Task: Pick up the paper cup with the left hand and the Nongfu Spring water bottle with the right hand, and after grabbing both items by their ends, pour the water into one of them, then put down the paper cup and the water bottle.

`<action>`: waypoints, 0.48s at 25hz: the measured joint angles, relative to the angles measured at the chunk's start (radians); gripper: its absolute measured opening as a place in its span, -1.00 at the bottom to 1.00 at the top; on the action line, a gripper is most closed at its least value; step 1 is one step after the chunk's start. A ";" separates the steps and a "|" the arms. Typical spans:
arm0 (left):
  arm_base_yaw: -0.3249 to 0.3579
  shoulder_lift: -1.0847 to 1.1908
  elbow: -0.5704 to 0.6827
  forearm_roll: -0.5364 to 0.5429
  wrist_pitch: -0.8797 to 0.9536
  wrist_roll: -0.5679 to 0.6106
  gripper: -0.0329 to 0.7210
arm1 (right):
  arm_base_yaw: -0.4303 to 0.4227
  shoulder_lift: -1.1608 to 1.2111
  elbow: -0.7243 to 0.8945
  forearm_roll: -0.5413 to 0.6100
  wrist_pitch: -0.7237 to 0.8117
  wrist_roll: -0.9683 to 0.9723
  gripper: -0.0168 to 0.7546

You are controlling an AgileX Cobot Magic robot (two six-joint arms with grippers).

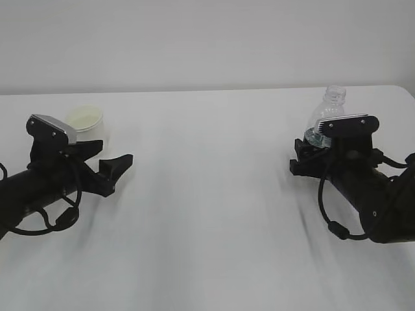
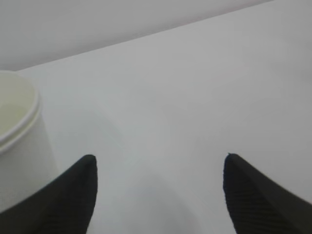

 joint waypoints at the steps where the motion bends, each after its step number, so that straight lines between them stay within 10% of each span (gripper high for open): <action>1: 0.000 -0.005 0.000 0.000 0.000 0.000 0.62 | 0.000 -0.002 0.005 0.000 0.000 0.000 0.58; 12: 0.000 -0.018 0.001 -0.004 0.000 0.000 0.62 | 0.000 -0.143 0.126 0.000 0.013 0.022 0.59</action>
